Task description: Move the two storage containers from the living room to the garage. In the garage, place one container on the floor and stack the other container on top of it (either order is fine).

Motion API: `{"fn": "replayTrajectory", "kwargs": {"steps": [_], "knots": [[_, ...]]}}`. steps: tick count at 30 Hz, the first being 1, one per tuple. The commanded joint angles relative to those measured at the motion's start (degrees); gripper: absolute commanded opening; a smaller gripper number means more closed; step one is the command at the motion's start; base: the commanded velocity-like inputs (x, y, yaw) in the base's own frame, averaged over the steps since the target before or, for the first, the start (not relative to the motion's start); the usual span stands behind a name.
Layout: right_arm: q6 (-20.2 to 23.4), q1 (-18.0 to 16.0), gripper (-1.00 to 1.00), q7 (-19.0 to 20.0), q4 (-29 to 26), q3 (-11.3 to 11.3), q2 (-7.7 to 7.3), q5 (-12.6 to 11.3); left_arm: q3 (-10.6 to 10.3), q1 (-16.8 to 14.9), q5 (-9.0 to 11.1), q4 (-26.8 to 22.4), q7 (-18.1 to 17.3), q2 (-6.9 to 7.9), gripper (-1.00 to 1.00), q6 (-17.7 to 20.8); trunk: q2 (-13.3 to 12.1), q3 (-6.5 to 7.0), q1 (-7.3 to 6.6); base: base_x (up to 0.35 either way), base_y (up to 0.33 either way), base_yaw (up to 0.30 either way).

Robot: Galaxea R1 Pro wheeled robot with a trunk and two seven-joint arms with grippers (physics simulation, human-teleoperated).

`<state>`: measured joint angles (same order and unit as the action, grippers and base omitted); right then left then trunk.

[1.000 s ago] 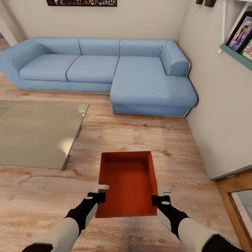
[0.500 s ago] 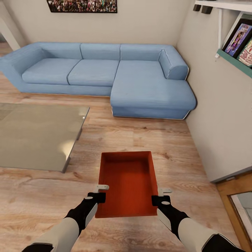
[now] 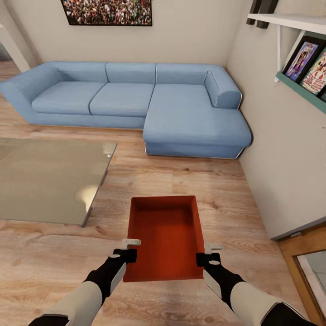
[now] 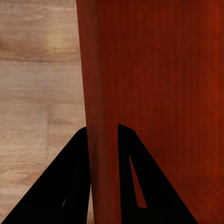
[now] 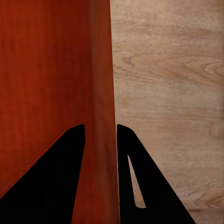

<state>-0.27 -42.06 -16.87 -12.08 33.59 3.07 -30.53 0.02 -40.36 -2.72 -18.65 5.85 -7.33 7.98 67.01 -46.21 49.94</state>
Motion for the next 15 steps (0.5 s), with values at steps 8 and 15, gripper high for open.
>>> {"fn": "replayTrajectory", "kwargs": {"steps": [8,15], "knots": [[-0.2,0.0,-1.0,-0.8,0.0,0.0,0.01,0.0,0.3,0.0,-1.0,-0.1,0.5,-0.05,-1.0,0.3,0.0,0.71,0.0,0.0,0.0,0.0],[-0.2,0.0,-1.0,-0.8,0.0,0.0,0.01,0.0,0.2,0.0,-1.0,-0.1,0.5,-0.05,-1.0,0.2,0.0,1.35,0.0,0.0,0.0,0.0]]}}
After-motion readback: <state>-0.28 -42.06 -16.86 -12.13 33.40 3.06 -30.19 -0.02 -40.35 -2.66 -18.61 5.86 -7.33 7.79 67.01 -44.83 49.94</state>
